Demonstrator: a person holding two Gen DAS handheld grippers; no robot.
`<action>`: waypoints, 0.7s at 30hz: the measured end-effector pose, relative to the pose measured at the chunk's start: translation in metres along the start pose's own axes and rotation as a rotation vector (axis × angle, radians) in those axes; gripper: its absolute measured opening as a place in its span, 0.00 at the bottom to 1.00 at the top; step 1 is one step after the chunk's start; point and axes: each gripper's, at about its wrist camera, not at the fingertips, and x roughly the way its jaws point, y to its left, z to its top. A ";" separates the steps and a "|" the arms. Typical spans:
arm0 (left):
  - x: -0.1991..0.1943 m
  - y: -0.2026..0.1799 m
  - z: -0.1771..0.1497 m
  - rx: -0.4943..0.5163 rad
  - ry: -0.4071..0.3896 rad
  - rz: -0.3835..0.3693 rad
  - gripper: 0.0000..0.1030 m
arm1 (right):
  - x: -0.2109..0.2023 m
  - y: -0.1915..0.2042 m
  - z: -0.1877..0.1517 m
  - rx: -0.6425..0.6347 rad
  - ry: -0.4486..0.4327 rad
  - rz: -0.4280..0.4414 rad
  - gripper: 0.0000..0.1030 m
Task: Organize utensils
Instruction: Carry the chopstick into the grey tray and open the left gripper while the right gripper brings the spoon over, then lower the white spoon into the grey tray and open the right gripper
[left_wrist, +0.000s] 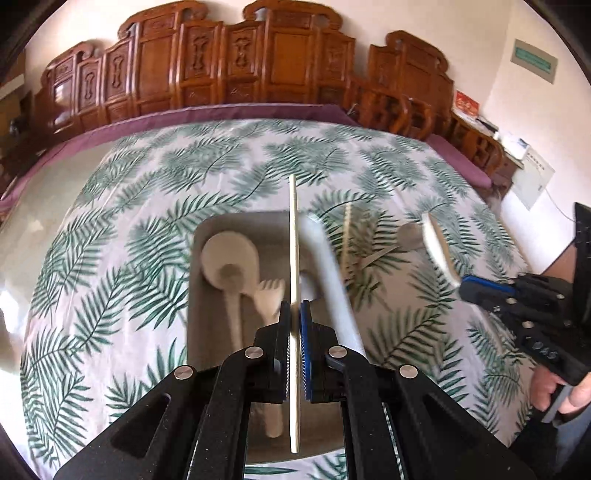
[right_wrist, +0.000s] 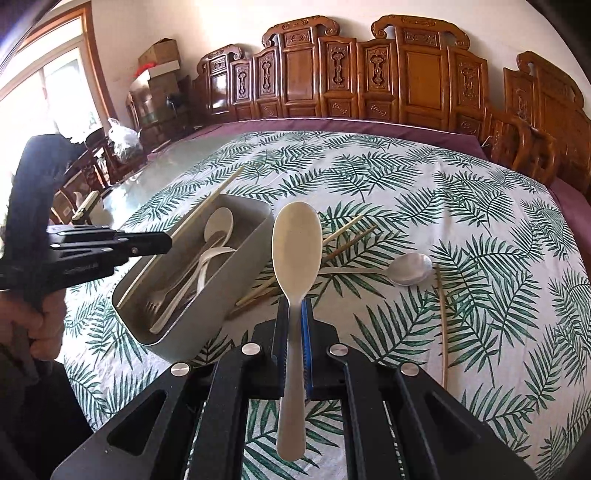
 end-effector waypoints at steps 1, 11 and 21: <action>0.003 0.003 -0.002 -0.004 0.014 0.007 0.04 | 0.001 0.001 0.000 -0.002 0.001 0.003 0.08; 0.027 0.025 -0.016 -0.030 0.101 0.069 0.04 | 0.001 0.018 -0.002 -0.027 0.003 0.019 0.08; 0.008 0.026 -0.009 -0.036 0.040 0.084 0.20 | -0.005 0.038 -0.003 -0.043 -0.008 0.051 0.08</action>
